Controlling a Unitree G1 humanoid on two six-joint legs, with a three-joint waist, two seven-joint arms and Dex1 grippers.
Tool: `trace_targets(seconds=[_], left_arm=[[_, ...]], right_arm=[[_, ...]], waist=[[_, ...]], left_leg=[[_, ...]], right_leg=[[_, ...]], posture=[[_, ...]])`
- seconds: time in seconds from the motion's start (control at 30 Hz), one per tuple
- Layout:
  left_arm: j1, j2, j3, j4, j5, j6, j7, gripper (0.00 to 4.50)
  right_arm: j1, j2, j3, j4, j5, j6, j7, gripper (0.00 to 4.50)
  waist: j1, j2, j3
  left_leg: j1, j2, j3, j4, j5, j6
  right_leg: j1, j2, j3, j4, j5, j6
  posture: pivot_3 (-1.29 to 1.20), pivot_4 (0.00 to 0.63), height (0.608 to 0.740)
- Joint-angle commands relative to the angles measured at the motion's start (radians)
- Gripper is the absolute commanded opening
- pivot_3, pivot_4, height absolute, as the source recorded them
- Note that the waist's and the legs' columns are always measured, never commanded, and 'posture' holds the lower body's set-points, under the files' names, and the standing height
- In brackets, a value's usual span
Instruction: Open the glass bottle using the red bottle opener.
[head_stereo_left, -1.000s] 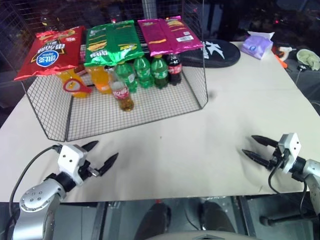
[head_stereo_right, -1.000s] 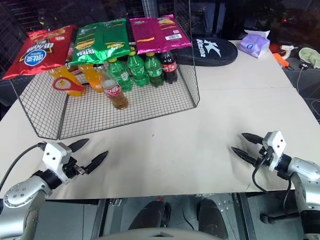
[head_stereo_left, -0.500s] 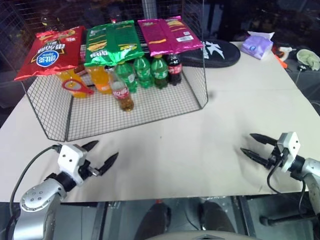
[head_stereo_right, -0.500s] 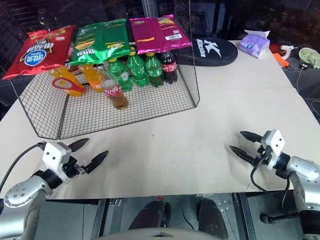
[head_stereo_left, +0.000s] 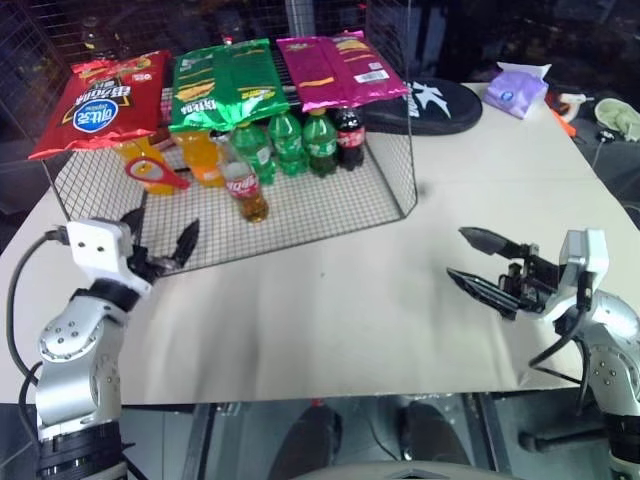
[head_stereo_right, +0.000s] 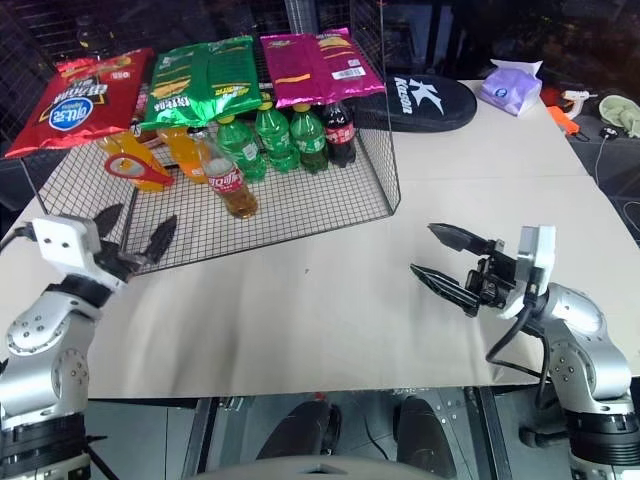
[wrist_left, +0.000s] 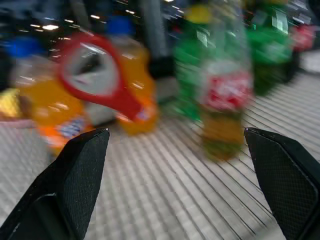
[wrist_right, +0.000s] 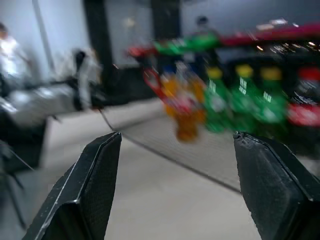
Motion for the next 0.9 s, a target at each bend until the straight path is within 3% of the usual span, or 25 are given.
trace_targets(seconds=[0.03,0.8,0.9], left_arm=[[-0.047,0.023,0.025,0.023,-0.013,0.019,0.018,4.50],[-0.335,0.061,0.000,0.356,0.005,-0.063,-0.013,4.50],[-0.347,0.063,0.010,0.381,-0.002,-0.071,-0.012,3.19]], right_arm=[[-0.028,0.004,-0.018,-0.068,0.083,0.042,-0.009,3.62],[0.010,0.034,-0.037,-0.040,-0.012,-0.031,-0.016,3.62],[0.015,0.038,-0.037,-0.038,-0.019,-0.041,-0.019,3.73]], waist=[[0.000,0.000,0.000],[-0.003,-0.001,0.001],[-0.003,-0.001,0.000]], left_leg=[[0.000,0.000,0.000,0.000,0.000,0.000],[-0.002,0.000,0.000,0.000,0.000,0.000],[-0.002,0.000,0.000,0.000,0.000,0.000]], right_leg=[[0.000,0.000,0.000,0.000,0.000,0.000],[-0.003,0.001,0.000,0.001,0.000,0.000],[-0.003,0.001,0.000,0.001,0.000,0.000]], posture=[[0.00,0.150,0.740],[0.00,0.150,0.740],[0.00,0.150,0.740]])
